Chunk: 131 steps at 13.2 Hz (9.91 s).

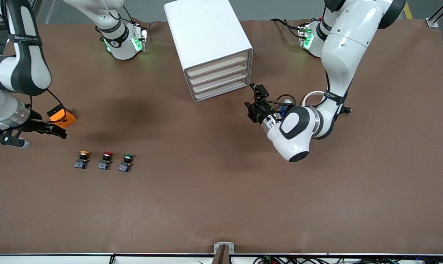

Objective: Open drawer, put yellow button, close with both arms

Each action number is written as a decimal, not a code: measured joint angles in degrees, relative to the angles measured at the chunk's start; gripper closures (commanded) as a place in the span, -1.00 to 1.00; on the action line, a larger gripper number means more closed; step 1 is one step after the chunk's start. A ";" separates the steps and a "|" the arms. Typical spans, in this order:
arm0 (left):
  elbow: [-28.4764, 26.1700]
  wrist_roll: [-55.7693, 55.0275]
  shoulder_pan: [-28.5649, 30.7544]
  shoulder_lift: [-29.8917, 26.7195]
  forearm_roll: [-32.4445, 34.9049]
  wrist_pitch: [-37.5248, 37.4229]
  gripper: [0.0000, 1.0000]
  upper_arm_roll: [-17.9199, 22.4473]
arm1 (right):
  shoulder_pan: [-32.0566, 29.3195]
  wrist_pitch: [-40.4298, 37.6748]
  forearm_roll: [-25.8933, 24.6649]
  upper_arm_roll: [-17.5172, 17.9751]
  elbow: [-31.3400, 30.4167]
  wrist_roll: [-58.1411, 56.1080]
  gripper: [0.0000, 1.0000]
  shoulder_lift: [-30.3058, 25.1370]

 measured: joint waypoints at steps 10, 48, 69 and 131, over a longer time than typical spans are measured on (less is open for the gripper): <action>-2.81 -13.16 -0.03 1.84 -4.12 -5.37 -1.00 -3.10 | -0.31 19.55 0.58 0.09 -0.89 0.11 -1.00 14.80; -0.74 -18.42 -2.26 1.54 -6.58 -6.46 1.00 -5.34 | -0.13 19.35 3.85 0.95 11.38 0.02 -1.00 28.52; 8.39 -10.63 -0.94 1.47 -5.24 -6.29 1.00 5.81 | -0.17 18.68 3.79 0.66 11.89 -2.05 0.95 28.66; -25.31 111.65 13.45 -46.92 46.05 28.35 -1.00 10.23 | 55.96 -25.60 4.03 3.42 30.89 107.29 1.00 5.04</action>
